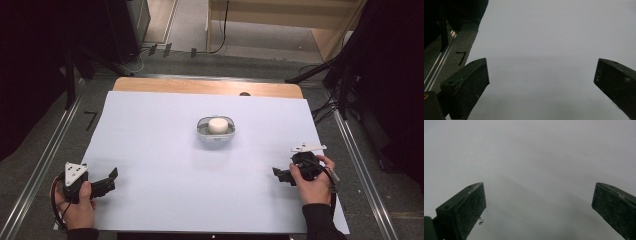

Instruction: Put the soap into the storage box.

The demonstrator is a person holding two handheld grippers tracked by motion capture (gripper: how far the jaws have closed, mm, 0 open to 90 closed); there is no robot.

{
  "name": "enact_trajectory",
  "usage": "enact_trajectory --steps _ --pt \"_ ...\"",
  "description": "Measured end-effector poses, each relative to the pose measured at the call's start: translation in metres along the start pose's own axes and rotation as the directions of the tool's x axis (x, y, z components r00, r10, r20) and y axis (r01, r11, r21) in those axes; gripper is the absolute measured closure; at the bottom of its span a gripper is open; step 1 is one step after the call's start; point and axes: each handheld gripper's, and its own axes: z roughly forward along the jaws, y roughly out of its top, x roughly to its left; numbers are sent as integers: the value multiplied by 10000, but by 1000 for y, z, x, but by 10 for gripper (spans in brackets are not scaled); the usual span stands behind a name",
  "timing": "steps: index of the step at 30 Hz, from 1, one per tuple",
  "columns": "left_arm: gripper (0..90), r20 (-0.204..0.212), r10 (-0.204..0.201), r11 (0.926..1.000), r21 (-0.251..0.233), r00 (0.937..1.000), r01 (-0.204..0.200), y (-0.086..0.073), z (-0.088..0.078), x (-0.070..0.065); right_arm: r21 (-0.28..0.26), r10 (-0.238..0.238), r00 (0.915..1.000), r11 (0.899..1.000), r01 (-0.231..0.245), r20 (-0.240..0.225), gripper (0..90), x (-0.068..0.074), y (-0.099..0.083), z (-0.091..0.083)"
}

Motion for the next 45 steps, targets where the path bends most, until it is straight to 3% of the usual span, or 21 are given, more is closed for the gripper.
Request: enact_trajectory --steps 10,21,45 --pt "1 -44 54 10000 22 10000 -54 0 0 0 -298 534 9982 9982 -526 272 0 -18 -31 -10" --pt "2 -21 19 10000 7 10000 -19 0 0 0 -653 824 9950 9948 -787 564 0 -32 -57 -25" --pt "1 -41 71 10000 26 10000 -71 0 0 0 -1472 1632 9830 9777 -1498 842 0 -61 -111 -60"
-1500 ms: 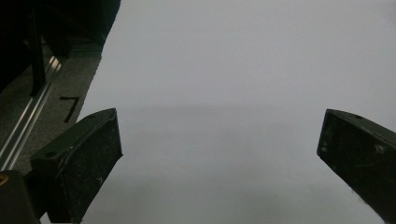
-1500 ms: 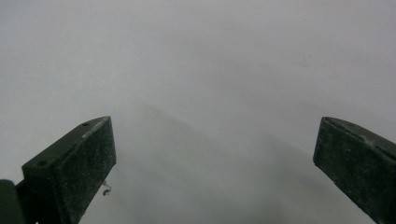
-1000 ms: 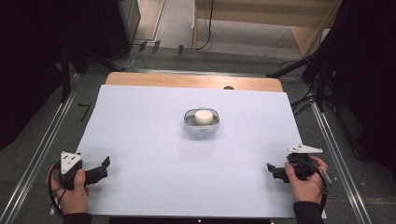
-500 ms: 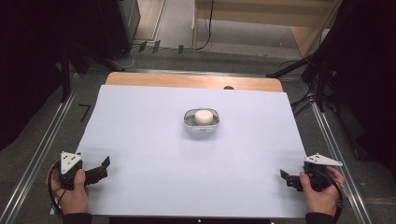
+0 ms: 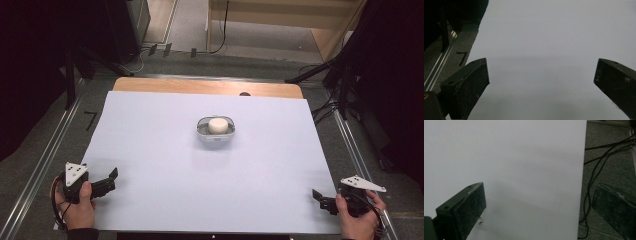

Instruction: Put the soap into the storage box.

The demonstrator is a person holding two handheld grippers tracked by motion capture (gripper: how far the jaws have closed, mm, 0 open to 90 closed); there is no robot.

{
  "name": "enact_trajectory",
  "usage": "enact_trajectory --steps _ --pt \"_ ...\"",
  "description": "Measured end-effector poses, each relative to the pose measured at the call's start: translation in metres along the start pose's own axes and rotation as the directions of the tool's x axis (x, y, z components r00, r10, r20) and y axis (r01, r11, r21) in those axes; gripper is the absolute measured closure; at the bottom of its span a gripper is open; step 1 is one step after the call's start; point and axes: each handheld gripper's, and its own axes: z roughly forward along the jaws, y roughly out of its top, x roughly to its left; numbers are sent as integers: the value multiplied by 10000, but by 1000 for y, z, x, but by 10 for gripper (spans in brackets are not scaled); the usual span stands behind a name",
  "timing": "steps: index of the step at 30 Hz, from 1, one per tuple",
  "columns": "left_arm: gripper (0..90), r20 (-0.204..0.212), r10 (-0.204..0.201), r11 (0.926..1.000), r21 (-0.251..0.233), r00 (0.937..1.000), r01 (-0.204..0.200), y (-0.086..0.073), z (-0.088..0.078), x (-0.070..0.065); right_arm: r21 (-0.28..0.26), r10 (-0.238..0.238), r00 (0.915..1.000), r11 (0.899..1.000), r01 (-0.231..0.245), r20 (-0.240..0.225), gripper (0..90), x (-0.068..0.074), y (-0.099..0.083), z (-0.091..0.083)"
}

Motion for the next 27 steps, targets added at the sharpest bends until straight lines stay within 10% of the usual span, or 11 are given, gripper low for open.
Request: enact_trajectory --steps 27 --pt "1 -29 84 9998 181 10000 -84 1 2 -1 -740 10 10000 9973 -10 -2 0 0 -10 -1"
